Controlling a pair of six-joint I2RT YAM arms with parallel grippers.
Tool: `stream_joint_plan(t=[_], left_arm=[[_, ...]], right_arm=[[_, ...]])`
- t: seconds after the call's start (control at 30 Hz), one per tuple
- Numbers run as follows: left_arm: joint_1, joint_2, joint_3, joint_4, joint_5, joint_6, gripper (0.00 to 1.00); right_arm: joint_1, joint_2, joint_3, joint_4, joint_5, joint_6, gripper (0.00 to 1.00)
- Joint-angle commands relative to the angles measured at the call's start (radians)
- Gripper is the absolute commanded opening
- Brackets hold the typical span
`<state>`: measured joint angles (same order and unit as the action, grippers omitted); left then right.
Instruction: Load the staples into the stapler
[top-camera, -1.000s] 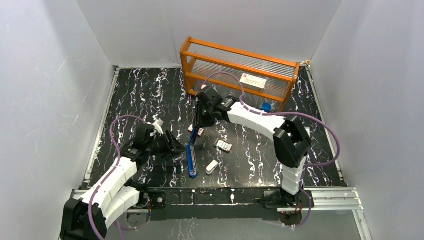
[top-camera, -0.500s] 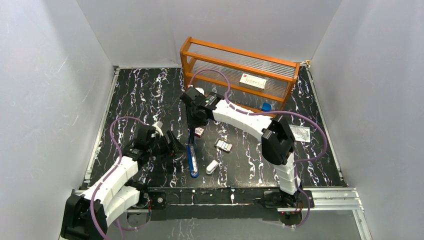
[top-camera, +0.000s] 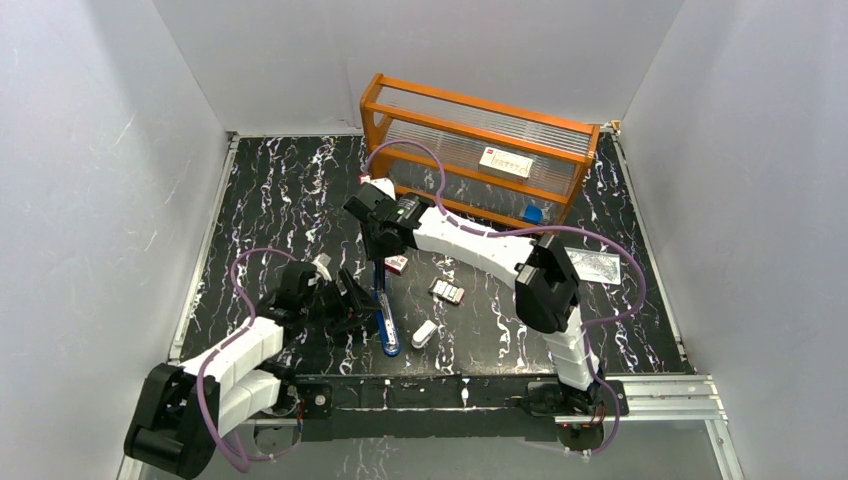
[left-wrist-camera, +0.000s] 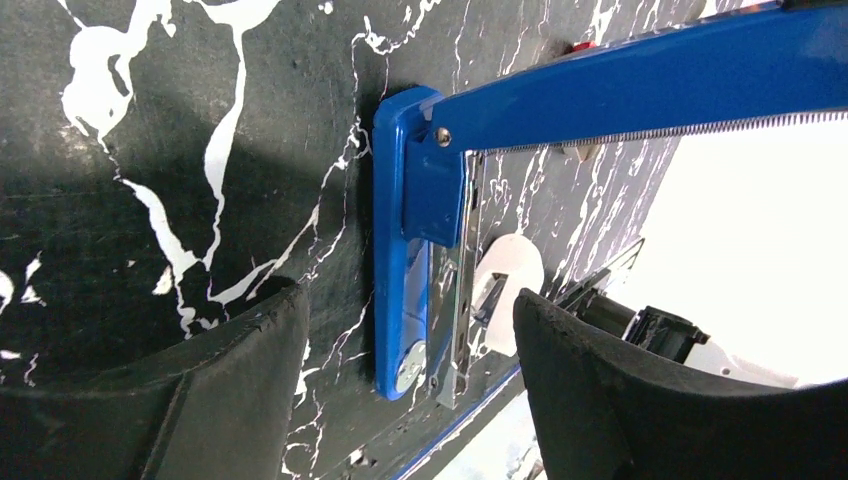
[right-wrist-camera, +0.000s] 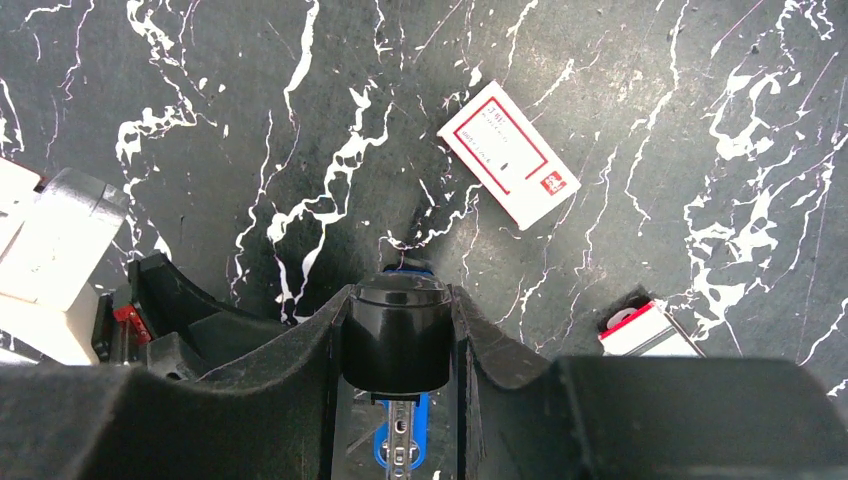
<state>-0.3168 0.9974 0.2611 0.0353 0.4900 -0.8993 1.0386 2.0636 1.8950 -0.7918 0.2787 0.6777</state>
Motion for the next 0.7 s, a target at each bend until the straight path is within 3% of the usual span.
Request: stream_joint_plan(t=[0.0, 0.1, 0.3, 0.53, 0.67], left_arm=[[-0.019, 0.011, -0.032, 0.123, -0.026, -0.074, 0.72], [-0.026, 0.026, -0.061, 0.181, -0.040, -0.113, 0.68], [-0.058, 0.133, -0.062, 0.203, -0.068, -0.102, 0.49], [-0.096, 0.223, -0.060, 0.227, -0.081, -0.083, 0.50], [-0.105, 0.233, -0.062, 0.187, -0.103, -0.060, 0.37]], right_arm=[[0.011, 0.011, 0.064, -0.003, 0.096, 0.005, 0.30], [0.016, 0.020, 0.081, -0.006, 0.115, 0.022, 0.31], [0.019, 0.033, 0.098, -0.015, 0.134, 0.034, 0.33], [0.022, 0.050, 0.119, -0.017, 0.124, 0.018, 0.34], [0.022, 0.050, 0.116, 0.008, 0.128, -0.005, 0.37]])
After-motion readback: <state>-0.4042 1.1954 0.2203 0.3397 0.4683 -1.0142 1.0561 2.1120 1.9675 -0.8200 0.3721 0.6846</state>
